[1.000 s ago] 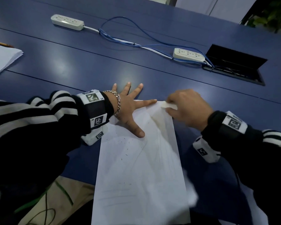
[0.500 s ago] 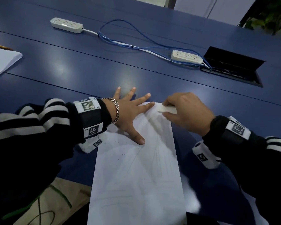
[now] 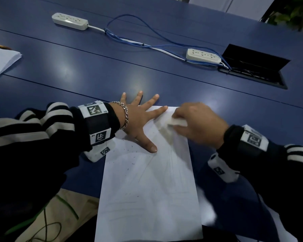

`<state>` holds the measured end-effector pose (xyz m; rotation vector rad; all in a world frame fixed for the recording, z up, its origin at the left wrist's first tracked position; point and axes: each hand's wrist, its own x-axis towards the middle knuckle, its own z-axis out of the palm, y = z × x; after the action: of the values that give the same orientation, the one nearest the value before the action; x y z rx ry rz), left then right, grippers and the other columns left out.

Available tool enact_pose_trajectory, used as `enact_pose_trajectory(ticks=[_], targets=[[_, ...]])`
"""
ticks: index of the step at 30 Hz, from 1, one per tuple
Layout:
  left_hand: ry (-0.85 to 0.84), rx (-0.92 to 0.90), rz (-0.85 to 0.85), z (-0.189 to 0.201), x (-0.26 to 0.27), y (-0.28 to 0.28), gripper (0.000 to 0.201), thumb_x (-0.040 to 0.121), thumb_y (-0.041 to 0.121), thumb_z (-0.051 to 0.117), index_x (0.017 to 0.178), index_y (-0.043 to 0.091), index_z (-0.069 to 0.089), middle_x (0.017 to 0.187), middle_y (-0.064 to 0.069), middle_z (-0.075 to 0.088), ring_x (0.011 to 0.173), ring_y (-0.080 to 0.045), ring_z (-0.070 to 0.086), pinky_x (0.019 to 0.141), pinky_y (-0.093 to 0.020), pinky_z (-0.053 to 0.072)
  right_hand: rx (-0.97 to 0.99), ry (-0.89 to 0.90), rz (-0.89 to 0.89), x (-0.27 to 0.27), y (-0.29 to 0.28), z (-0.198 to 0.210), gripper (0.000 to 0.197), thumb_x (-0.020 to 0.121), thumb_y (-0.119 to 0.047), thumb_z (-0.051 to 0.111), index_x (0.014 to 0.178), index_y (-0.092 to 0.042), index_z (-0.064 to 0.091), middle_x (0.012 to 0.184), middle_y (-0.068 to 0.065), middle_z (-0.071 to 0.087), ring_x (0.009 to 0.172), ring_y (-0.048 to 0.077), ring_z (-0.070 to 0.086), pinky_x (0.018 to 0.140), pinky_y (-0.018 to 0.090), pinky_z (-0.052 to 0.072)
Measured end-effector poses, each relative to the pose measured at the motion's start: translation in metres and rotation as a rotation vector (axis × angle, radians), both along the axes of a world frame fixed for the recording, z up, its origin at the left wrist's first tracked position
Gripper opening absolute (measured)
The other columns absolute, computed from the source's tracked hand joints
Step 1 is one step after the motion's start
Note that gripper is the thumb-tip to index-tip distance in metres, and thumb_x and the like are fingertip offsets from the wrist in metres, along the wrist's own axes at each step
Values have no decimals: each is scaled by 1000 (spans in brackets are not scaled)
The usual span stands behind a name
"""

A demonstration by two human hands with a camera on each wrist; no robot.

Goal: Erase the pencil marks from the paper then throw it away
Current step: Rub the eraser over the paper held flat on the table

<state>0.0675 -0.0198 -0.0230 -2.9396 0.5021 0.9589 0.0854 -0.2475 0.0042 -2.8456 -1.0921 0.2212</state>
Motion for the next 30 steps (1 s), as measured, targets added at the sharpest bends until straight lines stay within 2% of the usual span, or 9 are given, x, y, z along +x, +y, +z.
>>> enact_pose_trajectory(ticks=[3,8,11,15,20,22,24,27,30], targets=[[1,4,0,0,1,0,147,38,110,51,145,59,-36,160,14,-46,152,-42,-33,111,-84,-8,7,-69,-80,9,-6,1,29,84,-42,62,95,-16,66,91,2,64,87,31,62,74,39,50],[10,2,-3,2,0,-2,147,36,109,50,144,60,-36,160,15,-46,151,-43,-34,110,-85,-7,7,12,99,-37,11,-2,28,90,-45,55,92,-19,64,90,-3,62,81,23,59,69,39,50],[11,6,6,3,-1,-2,147,35,110,49,144,61,-36,159,17,-47,151,-42,-34,110,-85,-8,15,30,75,-10,-2,-4,34,87,-51,55,92,-19,66,87,-4,63,82,24,60,71,38,50],[18,5,12,2,0,-2,147,35,111,51,142,62,-38,158,16,-48,150,-41,-36,110,-84,-10,-5,-71,-51,21,-16,2,29,86,-42,63,99,-16,67,94,2,65,90,30,62,74,38,49],[14,3,13,4,-1,-3,148,36,108,55,144,61,-36,160,16,-45,151,-43,-33,110,-85,-8,-50,-73,155,-33,5,1,11,86,-25,59,91,-15,61,90,3,58,83,30,59,64,42,52],[8,2,10,3,-1,-3,149,34,109,53,144,61,-36,161,16,-45,151,-43,-33,110,-85,-7,-61,-102,184,-32,4,9,9,85,-21,61,91,-14,61,91,4,59,83,30,59,63,38,50],[1,-6,6,4,-1,-2,150,33,110,51,145,60,-35,162,15,-42,152,-43,-31,110,-85,-6,-37,-151,102,-7,-4,20,14,84,-24,63,95,-15,63,94,5,60,87,32,60,67,35,46],[-37,7,-29,5,1,-3,149,41,108,55,153,53,-28,166,10,-37,154,-41,-28,113,-81,-8,3,-175,-55,22,-26,39,22,85,-33,63,100,-18,66,98,2,63,91,30,61,77,41,50],[-64,4,-64,8,-1,-6,146,50,103,60,157,48,-23,166,7,-37,154,-40,-29,116,-79,-7,81,-104,-40,13,-27,32,24,83,-38,68,98,-20,68,92,-2,66,86,23,61,77,36,48]])
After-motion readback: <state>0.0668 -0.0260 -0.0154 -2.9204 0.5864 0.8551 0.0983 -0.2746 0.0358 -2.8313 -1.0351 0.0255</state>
